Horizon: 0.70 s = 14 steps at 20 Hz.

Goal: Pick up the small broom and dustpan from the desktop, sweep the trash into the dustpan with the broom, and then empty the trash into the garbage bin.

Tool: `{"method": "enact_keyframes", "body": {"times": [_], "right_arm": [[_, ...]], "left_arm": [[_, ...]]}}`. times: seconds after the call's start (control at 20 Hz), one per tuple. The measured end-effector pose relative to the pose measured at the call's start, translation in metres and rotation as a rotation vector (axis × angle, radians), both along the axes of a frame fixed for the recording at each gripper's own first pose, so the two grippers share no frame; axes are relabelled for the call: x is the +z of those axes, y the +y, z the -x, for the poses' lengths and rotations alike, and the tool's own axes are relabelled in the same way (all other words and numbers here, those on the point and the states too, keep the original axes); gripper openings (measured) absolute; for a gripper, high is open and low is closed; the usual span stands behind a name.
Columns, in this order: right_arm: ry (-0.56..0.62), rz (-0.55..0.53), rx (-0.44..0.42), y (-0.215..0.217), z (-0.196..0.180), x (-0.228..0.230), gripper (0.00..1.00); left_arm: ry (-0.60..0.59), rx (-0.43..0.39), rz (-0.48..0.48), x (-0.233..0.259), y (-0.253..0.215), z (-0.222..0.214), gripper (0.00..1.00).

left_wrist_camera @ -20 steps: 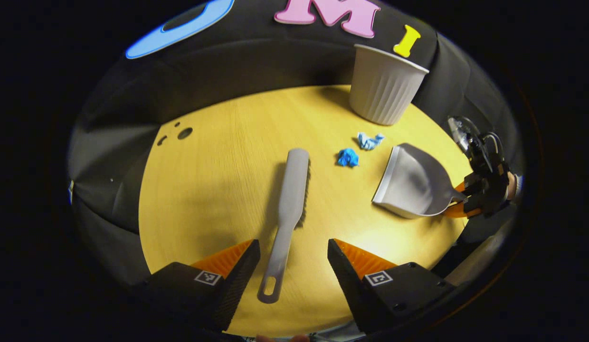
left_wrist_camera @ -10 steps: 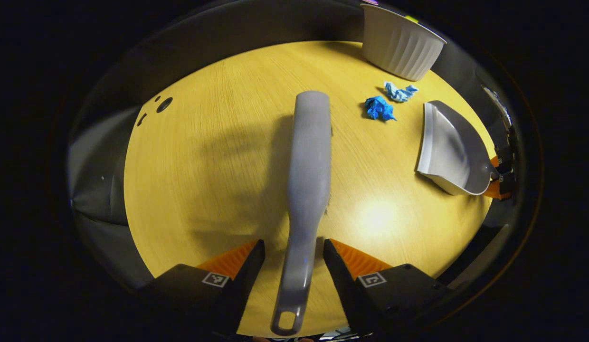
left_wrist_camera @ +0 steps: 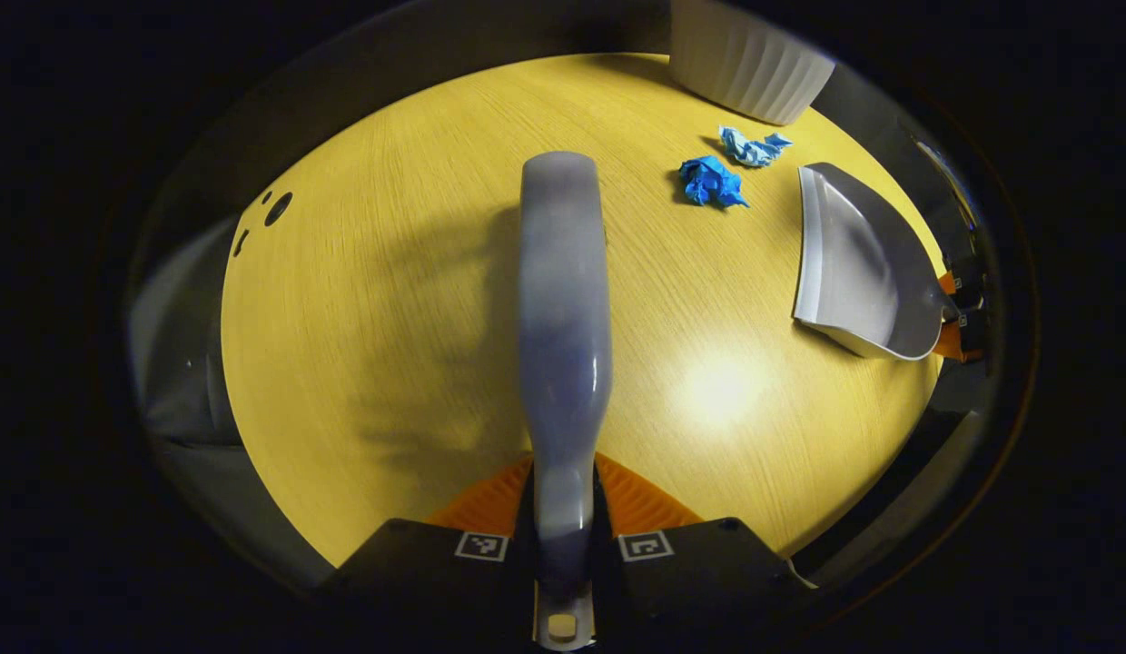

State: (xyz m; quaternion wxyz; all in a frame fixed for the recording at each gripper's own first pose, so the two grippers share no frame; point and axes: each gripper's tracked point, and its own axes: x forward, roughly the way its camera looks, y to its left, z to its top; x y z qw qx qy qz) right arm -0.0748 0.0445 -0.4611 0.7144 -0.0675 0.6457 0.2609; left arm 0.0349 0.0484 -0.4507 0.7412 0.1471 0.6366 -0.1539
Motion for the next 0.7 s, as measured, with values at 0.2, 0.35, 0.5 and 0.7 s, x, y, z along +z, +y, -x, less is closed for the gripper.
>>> {"method": "enact_keyframes", "body": {"times": [0.2, 0.35, 0.5, 0.7], "right_arm": [[-0.004, 0.009, -0.019, -0.003, -0.014, 0.004, 0.35], [0.002, 0.013, -0.004, -0.002, -0.022, 0.006, 0.35], [-0.012, 0.001, -0.003, -0.001, -0.031, 0.012, 0.35], [-0.028, -0.01, 0.0, -0.001, -0.036, 0.009, 0.35]], "left_arm": [[-0.042, -0.014, 0.012, 0.006, -0.023, -0.037, 0.28], [-0.077, -0.058, 0.064, 0.016, -0.056, -0.071, 0.27], [-0.074, -0.144, 0.082, 0.016, -0.083, -0.093, 0.28], [-0.021, -0.232, 0.137, 0.013, -0.119, -0.095, 0.27]]}}
